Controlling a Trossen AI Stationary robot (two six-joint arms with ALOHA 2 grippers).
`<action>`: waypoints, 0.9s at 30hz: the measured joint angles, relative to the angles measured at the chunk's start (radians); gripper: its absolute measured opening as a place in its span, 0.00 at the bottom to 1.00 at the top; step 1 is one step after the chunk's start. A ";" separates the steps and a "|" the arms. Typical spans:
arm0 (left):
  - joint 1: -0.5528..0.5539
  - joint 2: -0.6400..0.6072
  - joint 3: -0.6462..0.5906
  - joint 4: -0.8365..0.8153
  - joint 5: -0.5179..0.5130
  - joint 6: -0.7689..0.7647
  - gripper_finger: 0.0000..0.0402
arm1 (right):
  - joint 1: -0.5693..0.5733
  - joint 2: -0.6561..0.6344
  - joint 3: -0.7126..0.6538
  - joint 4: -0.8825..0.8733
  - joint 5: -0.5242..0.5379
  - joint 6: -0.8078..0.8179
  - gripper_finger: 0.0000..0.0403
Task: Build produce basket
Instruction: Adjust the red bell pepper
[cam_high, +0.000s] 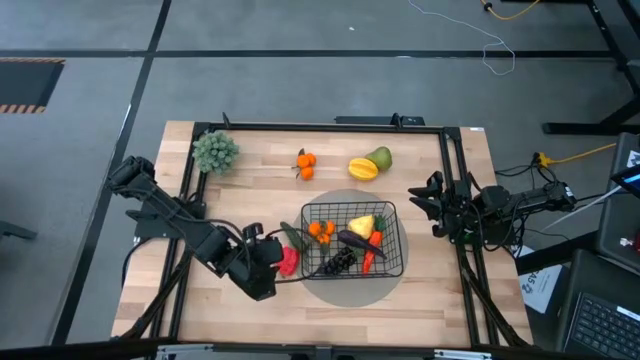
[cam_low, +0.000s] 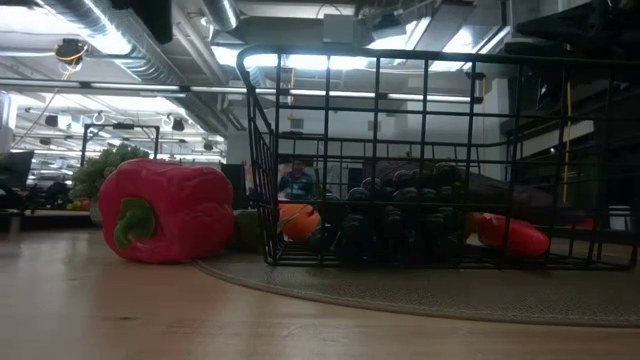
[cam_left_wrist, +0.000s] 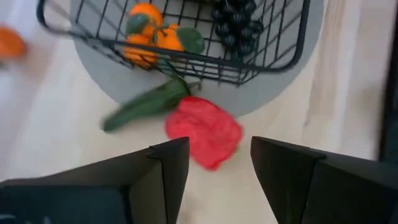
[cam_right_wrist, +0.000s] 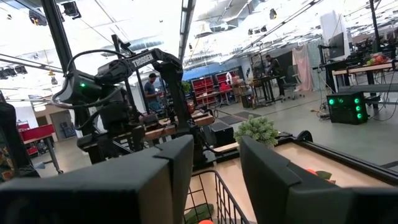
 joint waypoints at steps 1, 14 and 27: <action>0.005 0.000 0.000 -0.007 -0.001 0.080 0.40 | 0.000 0.000 0.000 0.000 0.000 0.000 0.33; 0.047 0.015 -0.185 0.447 0.221 0.192 0.40 | 0.000 0.000 0.000 -0.012 0.000 0.023 0.33; 0.042 0.013 -0.664 1.086 0.267 0.089 0.40 | 0.000 0.000 0.000 -0.016 0.000 0.024 0.33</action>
